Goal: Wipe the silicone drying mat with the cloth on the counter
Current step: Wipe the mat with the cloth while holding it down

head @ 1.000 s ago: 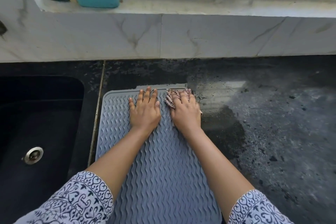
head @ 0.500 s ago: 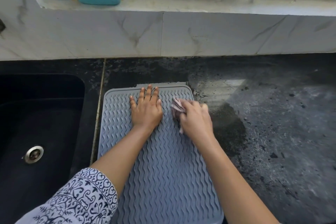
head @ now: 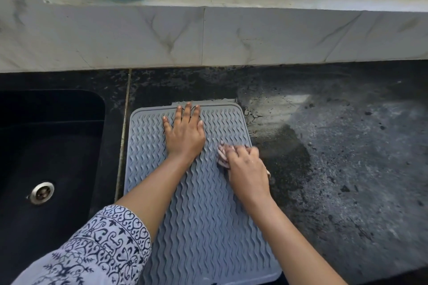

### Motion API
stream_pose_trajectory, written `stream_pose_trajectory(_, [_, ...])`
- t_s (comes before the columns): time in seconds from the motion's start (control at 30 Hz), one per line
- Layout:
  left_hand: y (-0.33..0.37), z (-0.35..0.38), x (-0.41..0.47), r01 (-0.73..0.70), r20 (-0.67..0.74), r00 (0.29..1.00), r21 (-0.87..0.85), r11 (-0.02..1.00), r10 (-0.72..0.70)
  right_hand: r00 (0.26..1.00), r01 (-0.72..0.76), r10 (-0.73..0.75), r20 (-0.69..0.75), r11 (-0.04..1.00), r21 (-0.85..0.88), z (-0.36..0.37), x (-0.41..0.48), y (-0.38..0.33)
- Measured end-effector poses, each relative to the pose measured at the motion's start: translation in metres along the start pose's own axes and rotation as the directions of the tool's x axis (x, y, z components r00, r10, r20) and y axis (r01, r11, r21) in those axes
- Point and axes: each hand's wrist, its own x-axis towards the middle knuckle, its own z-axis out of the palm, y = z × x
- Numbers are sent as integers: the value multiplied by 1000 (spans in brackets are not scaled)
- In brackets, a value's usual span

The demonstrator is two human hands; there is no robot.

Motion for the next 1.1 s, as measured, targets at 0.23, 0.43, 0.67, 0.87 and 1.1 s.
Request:
stream_pose_trajectory(0.23, [0,0,1,6,9,1000,1,1000,-6,988,-138,150,-30,961,239,-21,45,6])
stream_pose_trajectory(0.43, [0,2,1,11,-17,1000,15,1000,-11,995,-67,71,-67,996,59,18,70,-2])
stream_pose_trajectory(0.67, [0,0,0,3,9,1000,4,1000,-3,994,-52,43,99,994,97,-13,-57,1])
stream_pose_trajectory(0.87, [1,0,0,12,-1,1000,13,1000,-12,989,-116,128,-79,983,142,-8,55,4])
stream_pose_trajectory(1.1, [1,2,1,9,-2,1000,23,1000,-9,995,-28,35,-90,997,70,10,17,9])
